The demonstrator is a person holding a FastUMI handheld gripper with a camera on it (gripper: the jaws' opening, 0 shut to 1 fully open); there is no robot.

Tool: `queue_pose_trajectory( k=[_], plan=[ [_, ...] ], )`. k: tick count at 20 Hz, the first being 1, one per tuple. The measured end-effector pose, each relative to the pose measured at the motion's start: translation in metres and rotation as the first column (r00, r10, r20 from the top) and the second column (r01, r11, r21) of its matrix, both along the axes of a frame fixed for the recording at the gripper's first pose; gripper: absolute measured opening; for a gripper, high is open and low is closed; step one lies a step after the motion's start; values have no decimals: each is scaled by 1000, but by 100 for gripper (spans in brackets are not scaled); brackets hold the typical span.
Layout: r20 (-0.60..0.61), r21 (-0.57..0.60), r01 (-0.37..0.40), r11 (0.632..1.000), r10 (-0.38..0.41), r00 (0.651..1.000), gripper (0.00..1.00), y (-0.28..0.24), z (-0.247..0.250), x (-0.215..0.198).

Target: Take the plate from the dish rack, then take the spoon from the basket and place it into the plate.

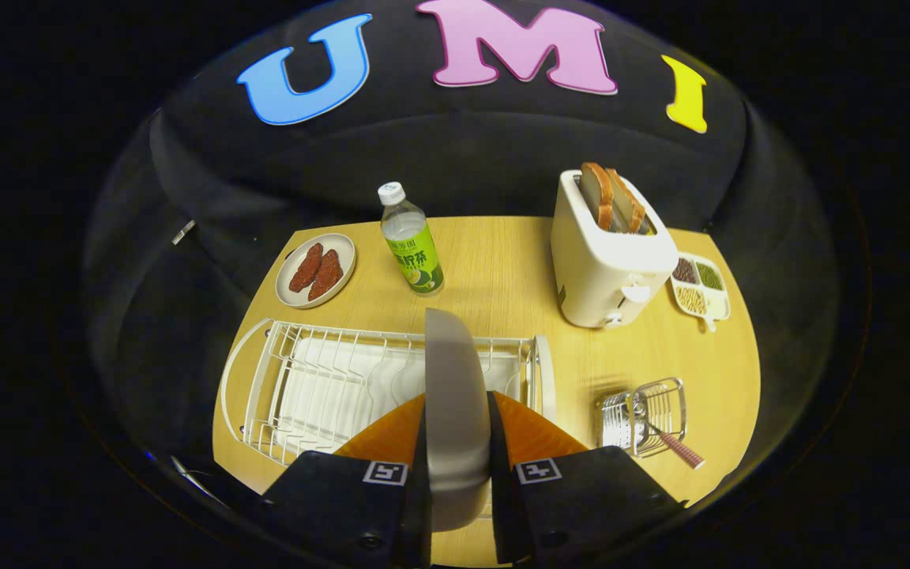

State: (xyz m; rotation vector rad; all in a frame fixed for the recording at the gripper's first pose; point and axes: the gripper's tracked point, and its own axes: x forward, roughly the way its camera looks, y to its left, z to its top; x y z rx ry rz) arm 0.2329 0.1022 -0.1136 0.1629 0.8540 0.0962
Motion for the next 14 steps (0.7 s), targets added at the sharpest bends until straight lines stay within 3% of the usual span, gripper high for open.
queue_pose_trajectory(
  k=[5,9,14],
  plan=[
    [-5,56,-12,998,12,1000,23,18,25,0],
    [22,15,-25,1000,25,999,24,1,31,-14],
    [54,137,-37,990,30,998,24,-14,60,-54]
  ],
)
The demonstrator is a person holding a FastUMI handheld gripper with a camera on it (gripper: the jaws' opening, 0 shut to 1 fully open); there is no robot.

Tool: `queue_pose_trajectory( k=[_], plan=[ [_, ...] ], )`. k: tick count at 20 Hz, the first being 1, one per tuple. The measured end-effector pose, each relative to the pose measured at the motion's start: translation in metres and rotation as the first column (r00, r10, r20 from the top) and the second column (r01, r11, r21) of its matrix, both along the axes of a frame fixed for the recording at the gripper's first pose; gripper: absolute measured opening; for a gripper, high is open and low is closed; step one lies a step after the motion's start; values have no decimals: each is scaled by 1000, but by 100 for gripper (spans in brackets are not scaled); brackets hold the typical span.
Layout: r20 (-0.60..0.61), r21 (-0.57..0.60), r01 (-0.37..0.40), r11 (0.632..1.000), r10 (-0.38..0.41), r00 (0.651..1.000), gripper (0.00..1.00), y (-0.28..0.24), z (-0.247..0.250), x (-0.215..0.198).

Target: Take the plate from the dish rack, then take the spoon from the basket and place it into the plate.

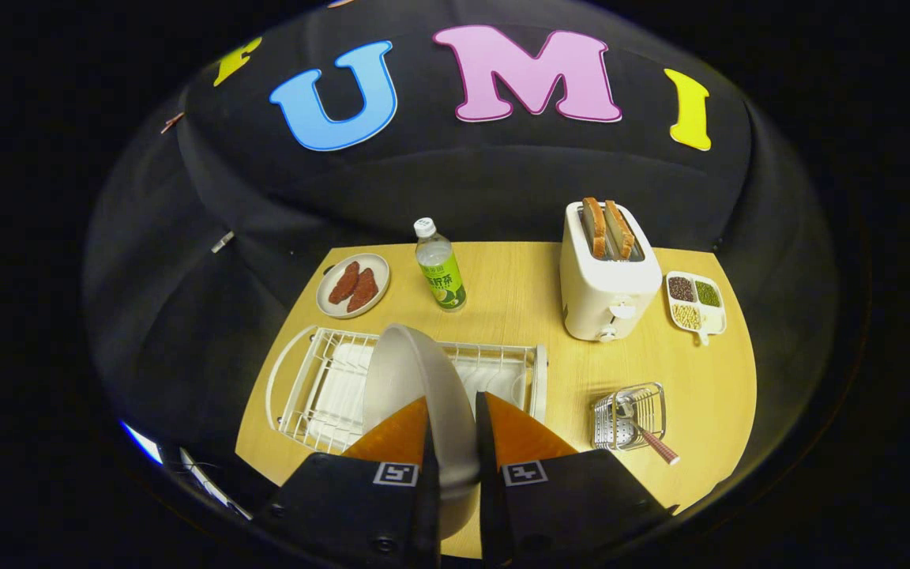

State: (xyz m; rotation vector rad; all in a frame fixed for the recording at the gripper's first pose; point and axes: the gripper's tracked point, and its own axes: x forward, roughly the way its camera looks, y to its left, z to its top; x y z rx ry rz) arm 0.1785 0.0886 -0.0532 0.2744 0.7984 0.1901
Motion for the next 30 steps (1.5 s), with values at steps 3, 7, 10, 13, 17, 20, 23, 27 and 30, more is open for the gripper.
queue_pose_trajectory(
  k=[3,7,10,13,17,20,23,27,30],
  plan=[
    [27,45,3,999,-5,1000,24,-14,11,-34],
    [58,56,38,998,-41,997,24,-42,18,-84],
    [67,109,79,991,-86,994,24,-59,14,-122],
    [32,107,122,987,-126,991,24,-91,-20,-164],
    [-41,104,139,985,-136,990,24,-120,-76,-208],
    [-90,130,102,986,-91,992,24,-123,-120,-222],
    [-159,156,109,982,-83,984,24,-129,-166,-215],
    [-151,158,61,986,-37,988,24,-143,-199,-186],
    [-178,244,92,965,-49,983,24,-146,-215,-162]
  ],
)
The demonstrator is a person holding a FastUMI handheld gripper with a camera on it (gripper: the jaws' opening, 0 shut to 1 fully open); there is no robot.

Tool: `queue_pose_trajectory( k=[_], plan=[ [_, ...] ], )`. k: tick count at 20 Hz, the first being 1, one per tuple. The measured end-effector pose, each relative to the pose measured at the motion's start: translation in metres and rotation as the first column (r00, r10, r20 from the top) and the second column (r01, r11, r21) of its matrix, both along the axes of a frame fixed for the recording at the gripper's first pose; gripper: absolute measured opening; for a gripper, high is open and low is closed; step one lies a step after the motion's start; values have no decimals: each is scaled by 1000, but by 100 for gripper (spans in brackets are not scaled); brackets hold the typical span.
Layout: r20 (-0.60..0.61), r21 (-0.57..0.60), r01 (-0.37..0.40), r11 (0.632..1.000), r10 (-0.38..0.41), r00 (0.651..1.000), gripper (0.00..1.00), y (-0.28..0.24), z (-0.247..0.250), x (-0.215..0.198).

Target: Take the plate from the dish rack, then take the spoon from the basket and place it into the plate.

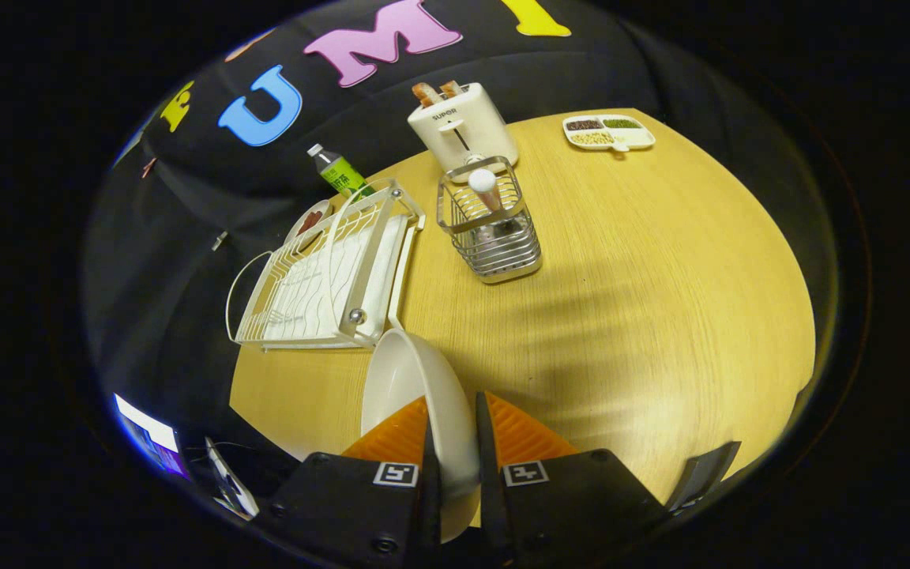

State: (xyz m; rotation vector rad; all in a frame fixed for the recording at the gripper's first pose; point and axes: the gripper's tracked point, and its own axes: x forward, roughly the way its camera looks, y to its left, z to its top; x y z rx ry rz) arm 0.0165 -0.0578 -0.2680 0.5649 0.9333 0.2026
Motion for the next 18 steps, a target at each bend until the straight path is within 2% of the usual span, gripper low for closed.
queue_pose_trajectory(
  k=[2,5,6,8,10,11,13,15,18],
  plan=[
    [-15,-5,6,1000,-6,1000,25,-9,-16,8],
    [-9,-40,-25,999,24,1000,26,-23,-37,10],
    [2,-61,-41,997,41,999,31,-27,-43,12],
    [24,-98,-63,993,66,998,51,-35,-46,12],
    [75,-114,-54,992,63,995,71,-41,-36,18],
    [115,-131,-48,990,64,991,93,-44,-26,22],
    [211,-171,-50,984,86,974,97,-50,-2,35],
    [295,-213,-50,976,113,949,98,-53,25,50],
    [448,-238,-19,971,127,885,98,-52,79,78]
  ],
)
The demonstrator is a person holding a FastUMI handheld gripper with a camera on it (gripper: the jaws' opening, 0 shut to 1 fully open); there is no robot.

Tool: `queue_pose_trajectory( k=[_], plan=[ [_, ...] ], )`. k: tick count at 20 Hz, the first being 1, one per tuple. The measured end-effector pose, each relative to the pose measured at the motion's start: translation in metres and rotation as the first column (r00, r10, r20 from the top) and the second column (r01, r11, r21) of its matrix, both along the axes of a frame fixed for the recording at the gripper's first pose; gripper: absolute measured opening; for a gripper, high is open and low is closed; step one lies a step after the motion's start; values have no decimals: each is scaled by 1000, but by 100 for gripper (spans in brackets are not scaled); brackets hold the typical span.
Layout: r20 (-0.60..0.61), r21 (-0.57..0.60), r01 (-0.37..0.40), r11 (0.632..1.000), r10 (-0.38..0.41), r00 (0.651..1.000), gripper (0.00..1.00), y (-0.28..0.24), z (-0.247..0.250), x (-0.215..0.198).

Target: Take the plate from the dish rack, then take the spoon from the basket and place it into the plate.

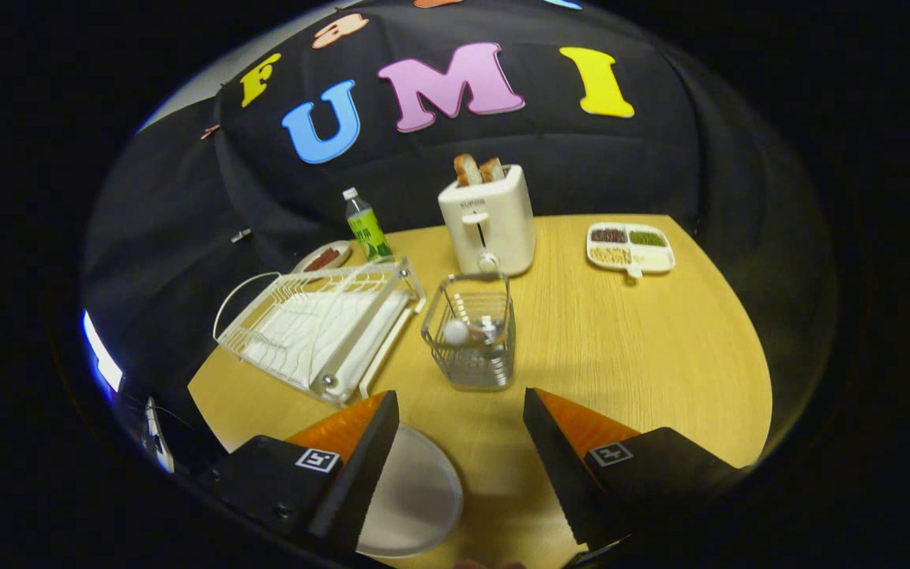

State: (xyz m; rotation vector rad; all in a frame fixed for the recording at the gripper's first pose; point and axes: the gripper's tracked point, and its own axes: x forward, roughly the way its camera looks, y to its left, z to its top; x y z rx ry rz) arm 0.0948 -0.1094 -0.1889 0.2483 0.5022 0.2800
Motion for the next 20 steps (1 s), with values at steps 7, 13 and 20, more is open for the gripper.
queue_pose_trajectory(
  k=[7,13,20],
  plan=[
    [136,-64,-23,998,32,990,98,16,16,56],
    [84,-54,10,998,-5,996,65,17,-27,78],
    [75,-34,38,999,-36,997,28,13,-36,89]
  ],
)
